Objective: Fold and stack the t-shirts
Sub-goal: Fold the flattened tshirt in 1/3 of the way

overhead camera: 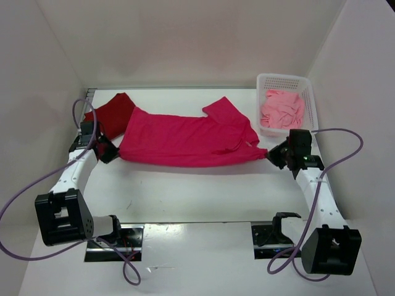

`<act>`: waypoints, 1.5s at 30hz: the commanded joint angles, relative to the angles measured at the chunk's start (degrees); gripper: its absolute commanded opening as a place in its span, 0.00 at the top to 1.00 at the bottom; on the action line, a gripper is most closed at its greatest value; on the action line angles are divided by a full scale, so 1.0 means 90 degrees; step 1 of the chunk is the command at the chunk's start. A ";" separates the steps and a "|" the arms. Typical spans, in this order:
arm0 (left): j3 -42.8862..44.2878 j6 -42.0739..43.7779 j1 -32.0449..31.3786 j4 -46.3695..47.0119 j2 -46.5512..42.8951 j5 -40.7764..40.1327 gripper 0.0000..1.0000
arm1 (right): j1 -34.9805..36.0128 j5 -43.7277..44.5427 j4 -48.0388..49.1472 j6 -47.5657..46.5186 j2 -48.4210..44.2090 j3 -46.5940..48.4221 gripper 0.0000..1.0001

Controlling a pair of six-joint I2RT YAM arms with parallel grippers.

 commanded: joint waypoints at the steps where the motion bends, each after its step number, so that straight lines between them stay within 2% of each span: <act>1: -0.0002 0.0341 0.0057 -0.1066 -0.0367 -0.0172 1.00 | -0.0067 -0.0462 -0.1016 -0.0076 -0.0206 -0.0239 1.00; 4: 0.0271 0.0400 0.0057 -0.1720 -0.0513 -0.0103 0.96 | 0.0322 -0.0541 -0.1494 -0.0008 -0.0265 -0.0037 0.98; 6: 0.0389 0.0400 -0.0002 -0.2149 -0.0631 -0.0103 0.92 | 0.0382 -0.0181 -0.1778 -0.0066 -0.0363 0.0169 0.97; 7: 0.0389 0.0400 -0.0060 -0.2239 -0.0631 -0.0103 0.87 | 0.0459 -0.0064 -0.1944 -0.0067 -0.0363 0.0383 0.97; 9: 0.0468 0.0400 -0.0119 -0.2414 -0.0699 -0.0103 0.87 | 0.0548 0.0190 -0.2364 -0.0135 -0.0421 0.0570 0.96; 11: 0.0526 0.0400 -0.0119 -0.2416 -0.0777 -0.0161 0.80 | 0.0664 0.0260 -0.2570 -0.0223 -0.0489 0.0727 0.89; 12: 0.0526 0.0400 -0.0119 -0.2416 -0.0778 -0.0162 0.58 | 0.0665 0.0318 -0.2638 -0.0291 -0.0490 0.0727 0.87; 14: 0.0526 0.0341 -0.0119 -0.2474 -0.0856 -0.0220 0.35 | 0.0665 0.0318 -0.2639 -0.0350 -0.0558 0.0805 0.76; 15: 0.0526 0.0225 -0.0119 -0.2474 -0.0914 -0.0414 0.26 | 0.0665 0.0318 -0.2639 -0.0408 -0.0626 0.0805 0.63; 16: 0.0603 0.0224 -0.0119 -0.2561 -0.0914 -0.0503 0.12 | 0.0665 0.0318 -0.2707 -0.0408 -0.0627 0.0882 0.58; 19: 0.0663 0.0224 -0.0177 -0.2504 -0.0973 -0.0679 0.01 | 0.0723 0.0405 -0.2776 -0.0487 -0.0743 0.1000 0.55; 21: 0.0818 0.0283 -0.0178 -0.2280 -0.0973 -0.0679 0.02 | 0.0724 0.0348 -0.2708 -0.0564 -0.0744 0.1069 0.52; 22: 0.0877 0.0438 -0.0178 -0.2153 -0.0915 -0.0447 0.09 | 0.0724 0.0290 -0.2563 -0.0565 -0.0744 0.1233 0.52; 23: 0.0878 0.0507 -0.0255 -0.1978 -0.0914 -0.0213 0.18 | 0.0724 0.0173 -0.2455 -0.0565 -0.0686 0.1302 0.52; 24: 0.0878 0.0507 -0.0256 -0.1618 -0.0827 -0.0027 0.36 | 0.0724 0.0056 -0.2299 -0.0652 -0.0618 0.1303 0.55; 25: 0.0878 0.0507 -0.0314 -0.1402 -0.0759 0.0226 0.49 | 0.0830 -0.0187 -0.1862 -0.0720 -0.0530 0.1303 0.64; 26: 0.0752 0.0343 -0.0450 -0.1158 -0.0758 0.0316 0.57 | 0.0831 -0.0692 -0.1645 -0.0721 -0.0210 0.1245 0.74; 27: 0.0693 0.0274 -0.0557 -0.0798 -0.0594 0.0317 0.62 | 0.0899 -0.0920 -0.1411 -0.0721 -0.0043 0.1167 0.87; 28: 0.0692 0.0205 -0.0684 -0.0737 -0.0466 0.0317 0.71 | 0.0967 -0.1077 -0.1167 -0.0653 0.0104 0.0915 0.99; 29: 0.0692 0.0069 -0.1014 -0.0736 -0.0349 0.0317 0.74 | 0.1268 -0.1155 -0.0575 -0.0585 0.0231 0.0768 1.00; 31: 0.0479 -0.0155 -0.1387 -0.0415 -0.0222 0.0317 0.78 | 0.1746 -0.1156 -0.0083 -0.0283 0.0661 0.0572 1.00; 32: 0.0361 -0.0273 -0.1553 -0.0317 -0.0221 0.0481 0.81 | 0.2377 -0.1002 0.0296 -0.0175 0.0817 0.0493 1.00; 33: 0.0099 -0.0535 -0.1903 -0.0123 -0.0163 0.0541 0.85 | 0.2712 -0.0710 0.0416 -0.0048 0.1215 0.0493 1.00; 35: -0.0156 -0.0771 -0.2285 0.0074 -0.0085 0.0541 0.87 | 0.3473 -0.0513 0.0651 0.0089 0.1656 0.0493 1.00; 37: -0.0419 -0.1054 -0.2842 0.0289 -0.0026 0.0454 0.88 | 0.3653 -0.0143 0.0924 0.0168 0.2182 0.0493 1.00; 38: -0.0421 -0.1113 -0.2950 0.0289 -0.0026 0.0367 0.88 | 0.3653 -0.0083 0.1003 0.0168 0.2311 0.0493 0.96; 39: -0.0508 -0.1114 -0.3028 0.0289 -0.0026 0.0211 0.88 | 0.3653 0.0034 0.1061 0.0168 0.2409 0.0493 0.77; 40: -0.0567 -0.1172 -0.3029 0.0348 -0.0132 0.0103 0.88 | 0.3653 0.0257 0.1062 0.0168 0.2478 0.0493 0.68; 43: -0.0879 -0.1172 -0.3029 0.0474 -0.0338 -0.0161 0.87 | 0.3653 0.0318 0.1257 0.0109 0.2663 0.0425 0.53; 45: -0.1055 -0.1172 -0.3029 0.0659 -0.0338 -0.0016 0.84 | 0.3653 0.0561 0.1257 0.0196 0.2791 0.0424 0.52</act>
